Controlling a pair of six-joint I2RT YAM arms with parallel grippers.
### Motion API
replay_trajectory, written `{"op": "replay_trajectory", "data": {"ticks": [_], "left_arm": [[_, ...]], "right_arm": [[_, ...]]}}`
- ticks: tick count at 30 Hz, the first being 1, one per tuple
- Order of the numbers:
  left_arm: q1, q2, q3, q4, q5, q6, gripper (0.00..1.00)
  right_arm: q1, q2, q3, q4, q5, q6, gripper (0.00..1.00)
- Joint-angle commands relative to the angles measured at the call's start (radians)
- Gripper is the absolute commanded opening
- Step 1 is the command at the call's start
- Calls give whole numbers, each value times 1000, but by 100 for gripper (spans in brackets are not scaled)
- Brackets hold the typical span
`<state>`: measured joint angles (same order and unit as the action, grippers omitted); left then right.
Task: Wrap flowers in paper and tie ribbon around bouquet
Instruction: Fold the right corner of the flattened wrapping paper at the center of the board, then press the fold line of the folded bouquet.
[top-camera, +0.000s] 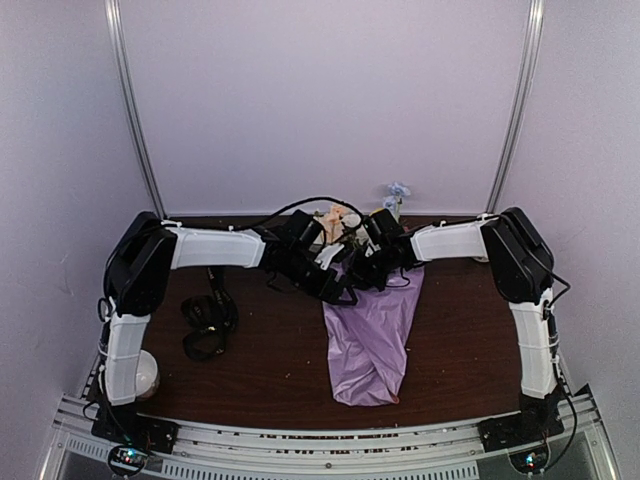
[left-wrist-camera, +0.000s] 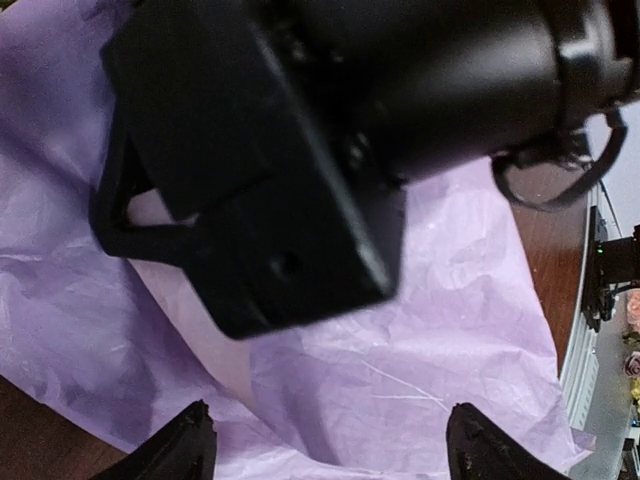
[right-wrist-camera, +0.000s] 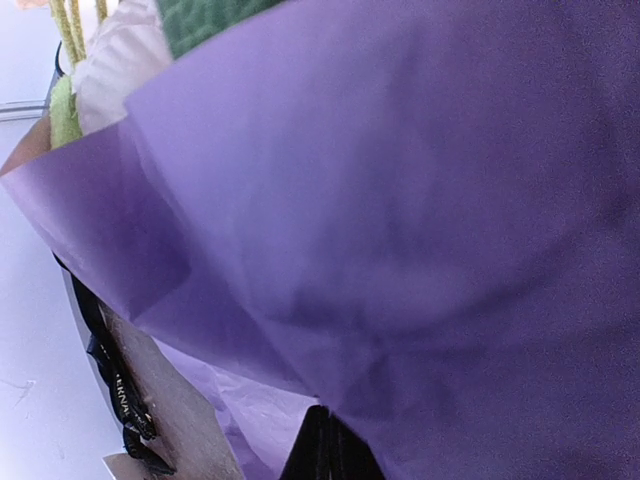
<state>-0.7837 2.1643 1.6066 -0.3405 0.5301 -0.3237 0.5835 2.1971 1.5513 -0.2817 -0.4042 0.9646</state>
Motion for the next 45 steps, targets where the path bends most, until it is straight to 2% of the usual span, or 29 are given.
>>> {"op": "replay_trajectory", "data": {"ticks": [1,5,7,8,13,16,21,26,30,33,35,37,39,42,45], "left_arm": [[1,68,96,-60,-66,12,80],[1,94,104,-64,-87,18,75],[1,107,113,-57,-75,22,67],[1,113,114,-49,-65,24,59],[5,110,99,-24,-3,29,1],[27,92,44,36,26,-1,0],[100,104,-59,183,101,-106,0],[109,123,-110,272,164,-149,0],[110,132,-121,300,182,-163,0],[110,139,-122,303,181,-169,0],[111,145,-123,303,182,-174,0],[111,146,-129,312,185,-179,0],[111,147,-132,314,186,-180,0],[110,142,-138,320,186,-182,0],[112,141,-143,328,188,-184,0]], "right_arm": [[4,-24,-11,-37,37,-15,0],[6,-33,-19,-24,32,-17,0],[6,-35,-19,-23,23,-19,0],[7,-38,-20,-24,24,-20,0],[7,-64,-16,-41,24,-46,0],[7,-89,-1,-78,20,-90,1],[8,-176,4,-197,52,-196,29],[36,-432,-149,-273,220,-250,48],[176,-661,-406,-343,443,-192,66],[331,-795,-579,-351,529,-45,75],[449,-846,-635,-375,576,70,80],[573,-862,-632,-393,630,173,87],[680,-842,-591,-388,666,214,98],[788,-750,-511,-438,712,272,100],[840,-635,-413,-522,752,291,100]]}}
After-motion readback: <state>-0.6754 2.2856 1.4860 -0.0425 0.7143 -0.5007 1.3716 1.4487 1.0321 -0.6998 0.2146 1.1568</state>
